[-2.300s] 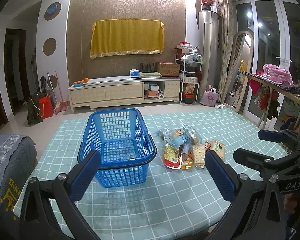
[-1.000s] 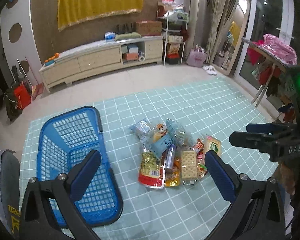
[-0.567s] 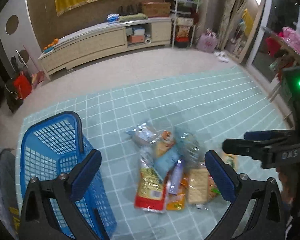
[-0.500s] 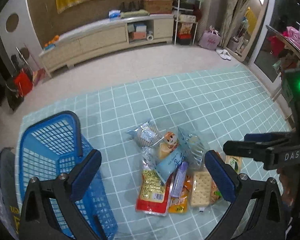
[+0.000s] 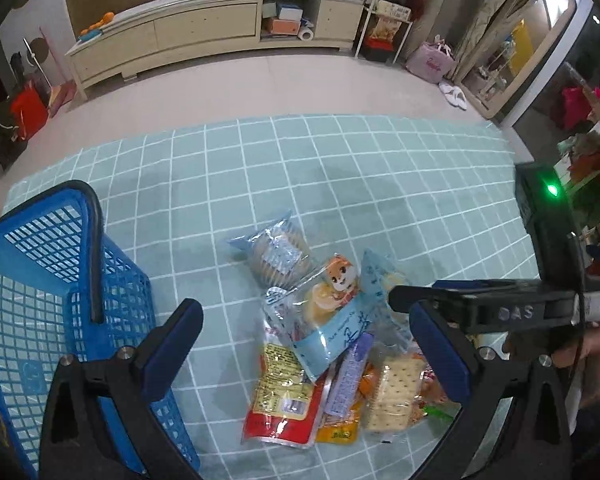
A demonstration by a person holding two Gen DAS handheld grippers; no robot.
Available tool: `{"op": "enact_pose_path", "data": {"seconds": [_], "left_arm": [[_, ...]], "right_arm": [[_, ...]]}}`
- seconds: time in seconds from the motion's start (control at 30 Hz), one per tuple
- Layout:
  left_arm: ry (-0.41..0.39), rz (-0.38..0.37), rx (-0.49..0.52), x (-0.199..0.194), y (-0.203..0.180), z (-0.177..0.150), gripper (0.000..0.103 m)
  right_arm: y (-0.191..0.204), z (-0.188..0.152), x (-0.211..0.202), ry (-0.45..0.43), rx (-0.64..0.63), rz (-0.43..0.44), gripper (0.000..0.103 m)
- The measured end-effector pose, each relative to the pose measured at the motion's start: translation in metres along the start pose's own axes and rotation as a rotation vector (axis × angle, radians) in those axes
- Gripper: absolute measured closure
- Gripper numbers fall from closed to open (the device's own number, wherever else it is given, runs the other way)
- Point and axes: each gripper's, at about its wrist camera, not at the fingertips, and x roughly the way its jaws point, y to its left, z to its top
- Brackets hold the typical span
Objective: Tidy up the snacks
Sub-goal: 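Move the right tool down onto the snack pile and grasp the fox bread bag, then lift the fox bread bag with the right tool toward the blue basket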
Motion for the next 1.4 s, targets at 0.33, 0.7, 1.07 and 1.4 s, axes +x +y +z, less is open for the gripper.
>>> {"op": "enact_pose_path", "data": {"seconds": [0.33, 0.7, 1.07, 1.4], "left_arm": [[0.028, 0.023, 0.035, 0.01, -0.006, -0.006, 0.0], [0.075, 0.059, 0.044, 0.031, -0.019, 0.004, 0.0], [0.139, 0.125, -0.127, 0.073, -0.008, 0.006, 0.0], [0.179, 0.15, -0.09, 0.105, -0.017, 0.006, 0.0]], "right_arm": [[-0.003, -0.003, -0.003, -0.035, -0.036, -0.023, 0.037], [-0.002, -0.006, -0.035, -0.102, -0.069, -0.126, 0.037], [-0.014, 0.0, -0.027, -0.109, -0.091, -0.19, 0.037], [-0.023, 0.002, -0.019, -0.104, -0.095, -0.205, 0.037]]}}
